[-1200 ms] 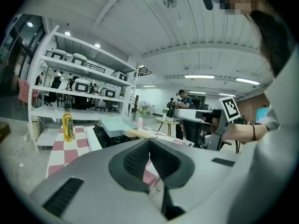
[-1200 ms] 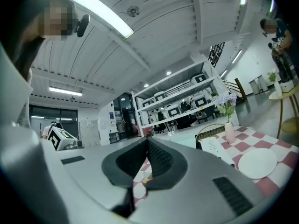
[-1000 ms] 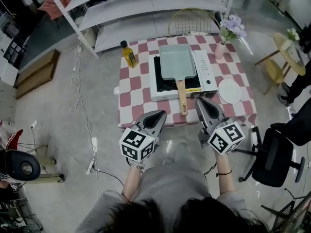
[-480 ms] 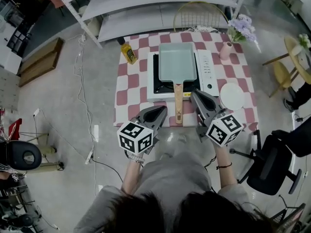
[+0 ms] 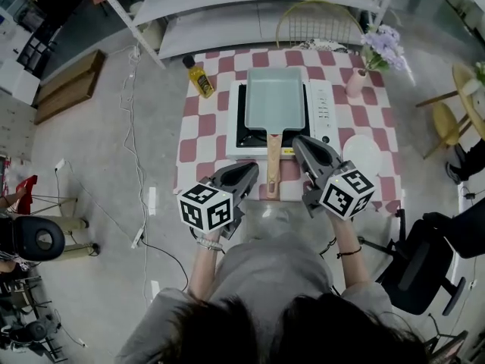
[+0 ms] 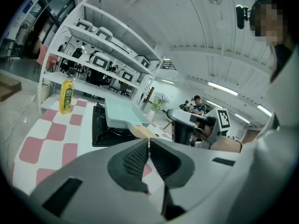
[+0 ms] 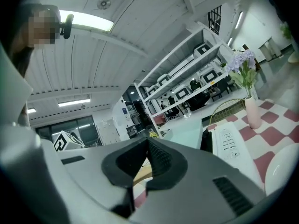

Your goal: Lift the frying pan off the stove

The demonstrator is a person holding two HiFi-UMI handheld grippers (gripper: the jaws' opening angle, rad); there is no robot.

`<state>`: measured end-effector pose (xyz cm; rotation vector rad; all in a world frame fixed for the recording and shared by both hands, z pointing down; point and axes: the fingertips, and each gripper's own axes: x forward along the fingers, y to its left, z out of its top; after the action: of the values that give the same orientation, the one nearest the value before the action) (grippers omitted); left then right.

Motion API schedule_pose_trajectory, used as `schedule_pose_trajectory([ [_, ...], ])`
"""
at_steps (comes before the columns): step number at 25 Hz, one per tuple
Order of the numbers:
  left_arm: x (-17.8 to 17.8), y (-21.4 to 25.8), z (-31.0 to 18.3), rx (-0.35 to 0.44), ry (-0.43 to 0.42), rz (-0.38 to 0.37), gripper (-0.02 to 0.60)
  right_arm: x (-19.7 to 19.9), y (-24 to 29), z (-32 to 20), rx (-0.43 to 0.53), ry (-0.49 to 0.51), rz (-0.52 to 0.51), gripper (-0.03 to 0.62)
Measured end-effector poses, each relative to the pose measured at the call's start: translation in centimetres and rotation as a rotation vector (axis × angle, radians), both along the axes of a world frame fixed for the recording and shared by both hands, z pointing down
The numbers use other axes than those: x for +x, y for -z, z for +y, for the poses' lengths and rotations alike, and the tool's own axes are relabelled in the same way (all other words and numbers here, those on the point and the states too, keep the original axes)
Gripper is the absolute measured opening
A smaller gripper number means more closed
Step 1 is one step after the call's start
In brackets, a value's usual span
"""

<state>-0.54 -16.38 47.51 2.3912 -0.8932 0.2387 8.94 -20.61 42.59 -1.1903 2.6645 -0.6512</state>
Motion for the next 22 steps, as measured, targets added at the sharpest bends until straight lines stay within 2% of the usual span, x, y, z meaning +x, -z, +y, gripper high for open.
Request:
schedule_pose_trajectory([
  [4,0.4,0.2,-0.2,-0.05,0.009,0.11,0.029,0.1,-0.8,-0.8,-0.05,0.015,-0.025,0.023],
  [8,0.4,-0.2,-0.5,-0.08,0.028,0.151,0.031,-0.2,-2.0,-1.3,-0.109,0.053,-0.035,0.023],
  [11,0.3,-0.1,-0.9,-0.103,0.044,0.209,0.035,-0.4,-2.3,-1.8,-0.153,0.072,-0.101,0.025],
  [14,0.4,0.0,-0.9,-0.144,0.047,0.256,0.086,-0.7,-2.8,-2.1,-0.202,0.081,-0.14,0.025],
  [20,0.9,-0.7,-1.0,-0.22,0.027,0.275,0.126,-0.9,-4.1,-2.7,-0.279,0.064,-0.173,0.028],
  [22,1.0,-0.9,-1.0,-0.245,0.012,0.281,0.132,-1.1,-4.5,-2.8,-0.305,0.061,-0.189,0.061],
])
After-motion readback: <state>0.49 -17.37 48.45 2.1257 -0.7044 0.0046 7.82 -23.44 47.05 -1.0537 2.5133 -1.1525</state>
